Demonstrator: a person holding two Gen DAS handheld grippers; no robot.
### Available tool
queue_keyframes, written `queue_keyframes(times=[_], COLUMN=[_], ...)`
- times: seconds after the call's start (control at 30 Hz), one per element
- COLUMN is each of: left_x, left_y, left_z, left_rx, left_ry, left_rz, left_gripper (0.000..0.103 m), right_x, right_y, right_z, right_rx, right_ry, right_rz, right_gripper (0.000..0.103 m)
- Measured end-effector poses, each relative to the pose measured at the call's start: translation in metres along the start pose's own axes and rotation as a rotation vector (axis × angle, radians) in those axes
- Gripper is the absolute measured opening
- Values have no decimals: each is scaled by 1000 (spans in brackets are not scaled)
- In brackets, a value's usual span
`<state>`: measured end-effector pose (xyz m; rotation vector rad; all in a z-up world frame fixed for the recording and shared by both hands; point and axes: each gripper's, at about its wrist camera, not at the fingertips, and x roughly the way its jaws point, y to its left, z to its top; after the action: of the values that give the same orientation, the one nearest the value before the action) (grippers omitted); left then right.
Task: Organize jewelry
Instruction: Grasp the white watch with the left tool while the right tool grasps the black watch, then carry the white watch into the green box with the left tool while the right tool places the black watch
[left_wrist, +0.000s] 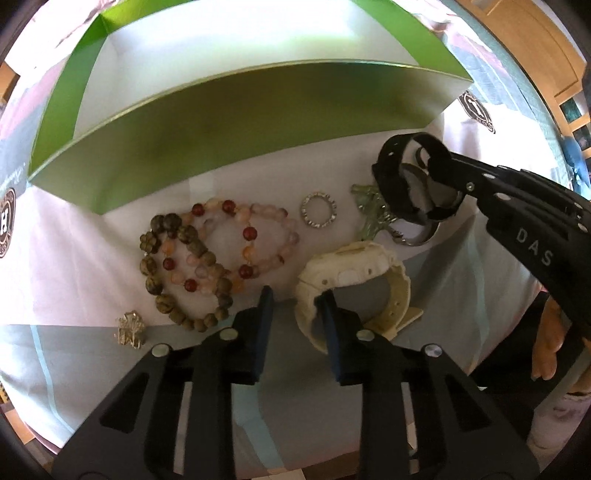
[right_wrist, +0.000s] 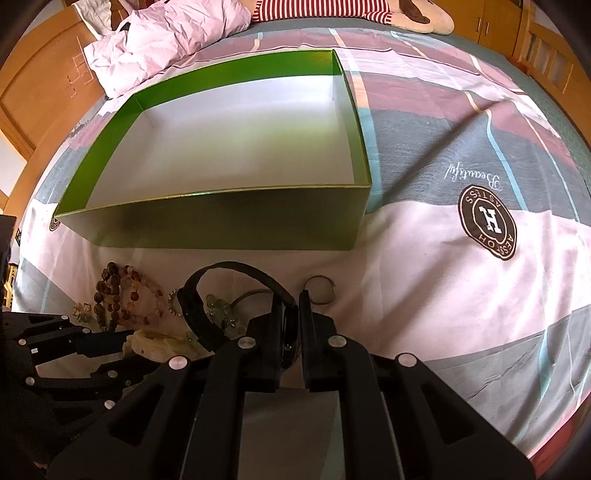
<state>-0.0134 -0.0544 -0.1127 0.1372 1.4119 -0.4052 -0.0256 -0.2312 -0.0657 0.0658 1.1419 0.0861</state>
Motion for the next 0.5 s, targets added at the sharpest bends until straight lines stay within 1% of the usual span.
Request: queue_keyframes(times=[0.03,0.1,0.3,0.5], left_x=[1,2,0,-16], left_y=[-2,-7,-16,-15], left_z=[1,3,10,9], left_rx=[0,3,10,19], left_ry=[-4,-17,-71,-130], left_rz=[-5,3,33,48], left_gripper=[15,9,9,9], right_x=[0,1,1,-1], right_y=[0,1,3,4], right_z=[-1,0,-1,-2], right_rx=[-2,-3,-9,-17], right_ry=[-1,-1,-1,-10], right_rz=[-1,-2,-1,-12], right_gripper=[8,8,8,8])
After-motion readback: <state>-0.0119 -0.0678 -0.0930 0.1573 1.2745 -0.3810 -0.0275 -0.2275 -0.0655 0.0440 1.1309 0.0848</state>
